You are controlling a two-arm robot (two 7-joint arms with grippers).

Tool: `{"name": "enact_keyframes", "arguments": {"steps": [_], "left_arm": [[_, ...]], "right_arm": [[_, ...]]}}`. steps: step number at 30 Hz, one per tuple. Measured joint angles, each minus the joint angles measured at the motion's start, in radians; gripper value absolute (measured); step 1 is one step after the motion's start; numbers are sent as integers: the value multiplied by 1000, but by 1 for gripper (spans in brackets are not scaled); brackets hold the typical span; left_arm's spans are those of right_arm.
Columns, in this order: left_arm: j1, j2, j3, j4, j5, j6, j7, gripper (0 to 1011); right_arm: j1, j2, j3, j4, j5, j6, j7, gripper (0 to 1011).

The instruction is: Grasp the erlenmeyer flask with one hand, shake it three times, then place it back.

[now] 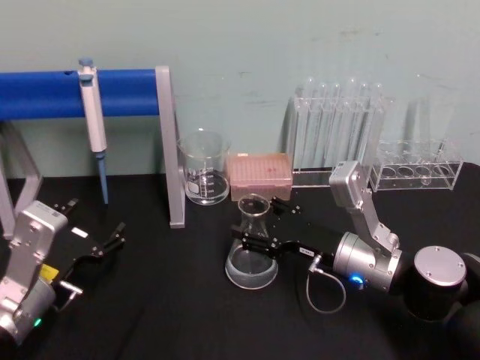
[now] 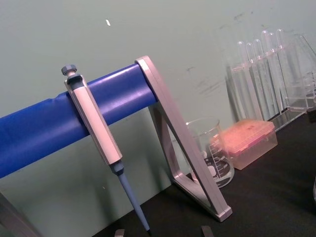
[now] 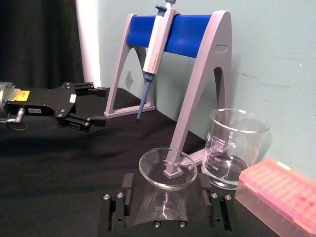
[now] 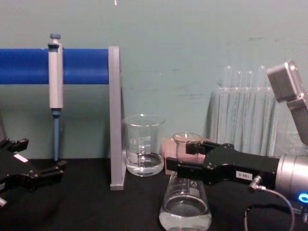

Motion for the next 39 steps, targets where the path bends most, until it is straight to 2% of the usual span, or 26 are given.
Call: {"name": "enact_keyframes", "arguments": {"steps": [2, 5, 8, 9, 12, 39], "left_arm": [[0, 0, 0, 0, 0, 0, 0, 1001], [0, 0, 0, 0, 0, 0, 0, 1001], [0, 0, 0, 0, 0, 0, 0, 1001], [0, 0, 0, 0, 0, 0, 0, 1001], [0, 0, 0, 0, 0, 0, 0, 1001], [0, 0, 0, 0, 0, 0, 0, 1001]], "right_arm": [[0, 0, 0, 0, 0, 0, 0, 761], [0, 0, 0, 0, 0, -1, 0, 707], [0, 0, 0, 0, 0, -1, 1, 567], [0, 0, 0, 0, 0, -1, 1, 567], [0, 0, 0, 0, 0, -1, 1, 465], [-2, 1, 6, -8, 3, -3, 1, 458]]}}
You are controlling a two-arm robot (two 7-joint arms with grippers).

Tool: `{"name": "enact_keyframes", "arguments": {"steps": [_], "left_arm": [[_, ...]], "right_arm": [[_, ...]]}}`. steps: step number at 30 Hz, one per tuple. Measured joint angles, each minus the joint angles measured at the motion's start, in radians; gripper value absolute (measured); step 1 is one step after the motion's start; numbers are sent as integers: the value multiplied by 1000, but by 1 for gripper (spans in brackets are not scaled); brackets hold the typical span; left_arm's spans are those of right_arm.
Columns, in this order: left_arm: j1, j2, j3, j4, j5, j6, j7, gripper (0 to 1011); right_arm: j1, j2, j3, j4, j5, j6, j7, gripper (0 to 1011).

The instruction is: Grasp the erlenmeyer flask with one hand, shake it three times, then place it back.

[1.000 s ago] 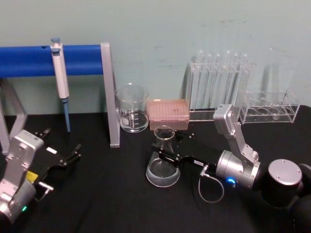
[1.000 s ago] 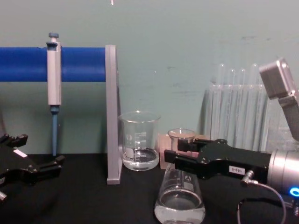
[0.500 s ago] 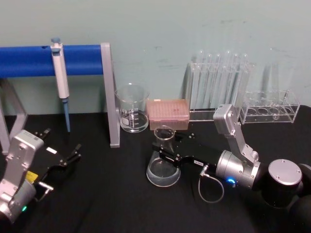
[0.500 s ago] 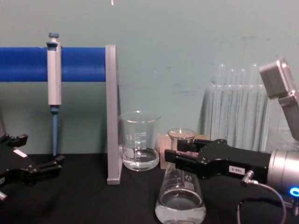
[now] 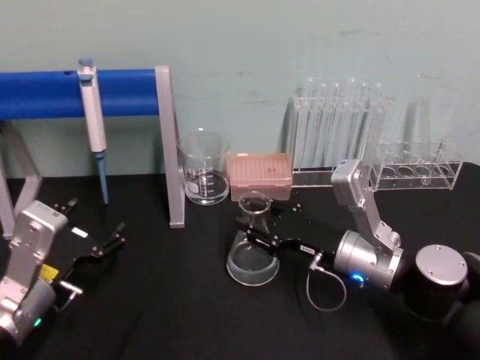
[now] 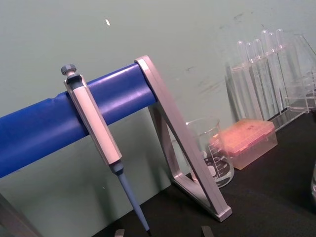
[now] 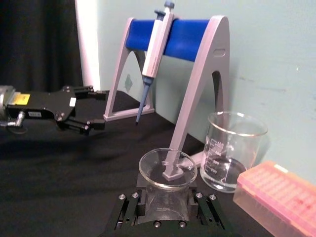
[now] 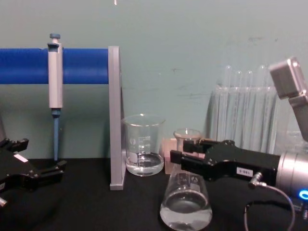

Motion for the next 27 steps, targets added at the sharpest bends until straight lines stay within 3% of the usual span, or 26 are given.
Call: {"name": "enact_keyframes", "arguments": {"steps": [10, 27], "left_arm": [[0, 0, 0, 0, 0, 0, 0, 1001], [0, 0, 0, 0, 0, 0, 0, 1001]], "right_arm": [[-26, 14, 18, -90, 25, 21, -19, 458], [-115, 71, 70, -344, 44, 131, -164, 458]]}}
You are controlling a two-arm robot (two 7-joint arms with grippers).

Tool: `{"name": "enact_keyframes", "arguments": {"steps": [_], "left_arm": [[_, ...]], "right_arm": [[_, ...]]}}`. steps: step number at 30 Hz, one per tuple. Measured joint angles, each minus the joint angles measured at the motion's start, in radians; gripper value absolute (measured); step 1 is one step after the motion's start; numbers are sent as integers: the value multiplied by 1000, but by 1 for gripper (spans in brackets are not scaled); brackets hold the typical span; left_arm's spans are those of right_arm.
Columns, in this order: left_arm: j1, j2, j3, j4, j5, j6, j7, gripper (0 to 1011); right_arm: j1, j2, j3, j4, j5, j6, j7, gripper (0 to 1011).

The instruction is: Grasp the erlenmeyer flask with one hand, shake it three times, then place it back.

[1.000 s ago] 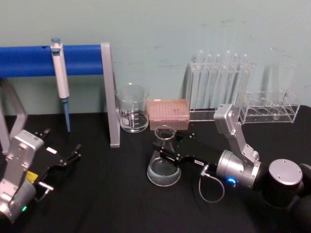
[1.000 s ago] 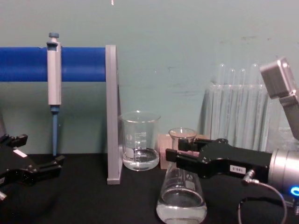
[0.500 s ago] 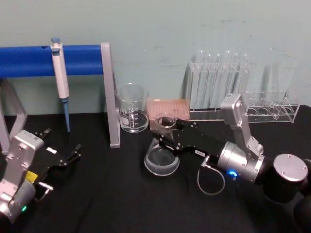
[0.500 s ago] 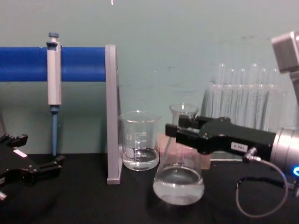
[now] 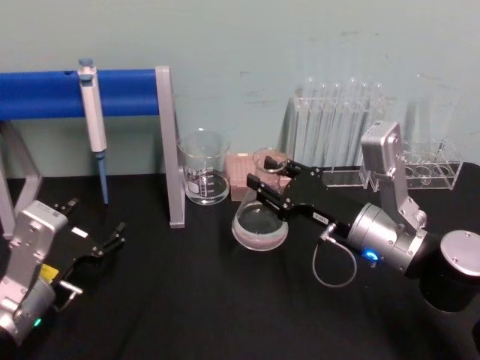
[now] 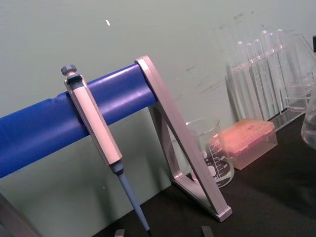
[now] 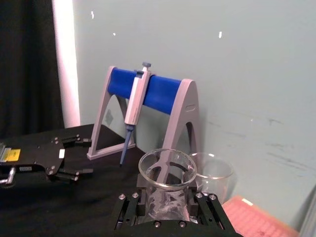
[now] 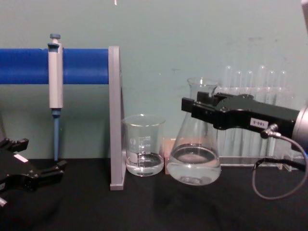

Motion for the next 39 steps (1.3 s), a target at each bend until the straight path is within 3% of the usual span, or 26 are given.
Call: {"name": "enact_keyframes", "arguments": {"steps": [7, 27, 39], "left_arm": [[0, 0, 0, 0, 0, 0, 0, 1001], [0, 0, 0, 0, 0, 0, 0, 1001], [0, 0, 0, 0, 0, 0, 0, 1001]], "right_arm": [[-19, 6, 6, -37, 2, 13, -21, 458], [-29, -2, 6, -39, -6, 4, -33, 458], [-17, 3, -22, -36, -1, -18, 34, 458]]}}
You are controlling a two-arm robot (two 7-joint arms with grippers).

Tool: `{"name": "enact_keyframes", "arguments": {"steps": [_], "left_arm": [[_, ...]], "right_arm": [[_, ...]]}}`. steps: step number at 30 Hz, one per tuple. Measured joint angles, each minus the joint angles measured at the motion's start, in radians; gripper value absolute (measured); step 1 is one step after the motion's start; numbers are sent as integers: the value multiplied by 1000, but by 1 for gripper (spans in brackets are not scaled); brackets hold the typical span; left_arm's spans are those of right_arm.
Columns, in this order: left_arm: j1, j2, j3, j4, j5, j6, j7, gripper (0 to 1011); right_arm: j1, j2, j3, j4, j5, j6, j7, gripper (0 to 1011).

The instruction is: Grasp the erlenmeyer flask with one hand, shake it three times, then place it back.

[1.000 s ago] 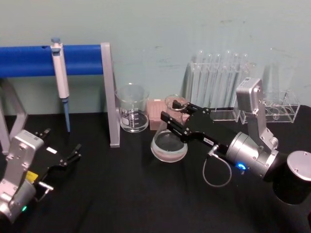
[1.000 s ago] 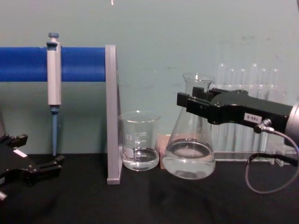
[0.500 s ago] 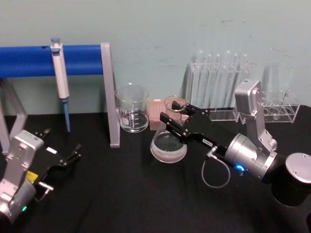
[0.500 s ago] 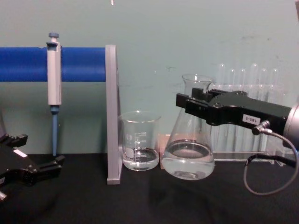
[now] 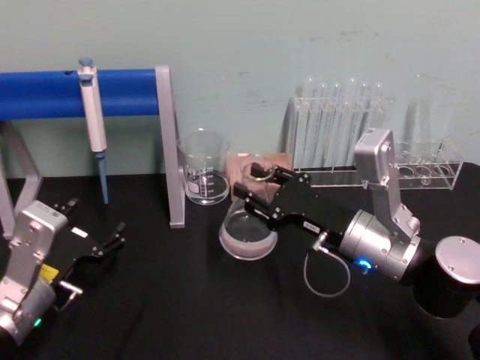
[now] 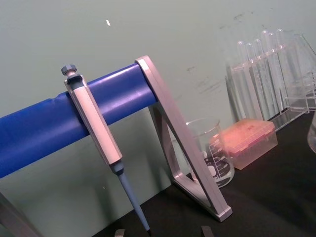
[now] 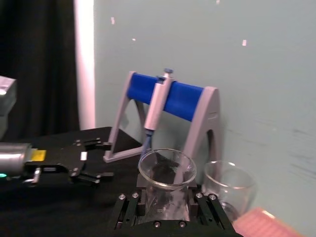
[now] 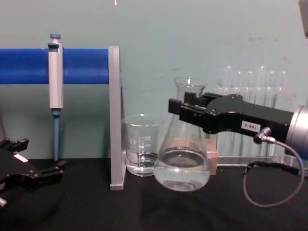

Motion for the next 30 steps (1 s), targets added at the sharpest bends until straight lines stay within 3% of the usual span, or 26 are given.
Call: {"name": "enact_keyframes", "arguments": {"steps": [16, 24, 30], "left_arm": [[0, 0, 0, 0, 0, 0, 0, 1001], [0, 0, 0, 0, 0, 0, 0, 1001], [0, 0, 0, 0, 0, 0, 0, 1001]], "right_arm": [[16, 17, -65, -8, 44, -17, 101, 458], [19, 23, -75, -10, 55, -21, 101, 458], [13, 28, -69, -18, 50, -26, 65, 458]]}}
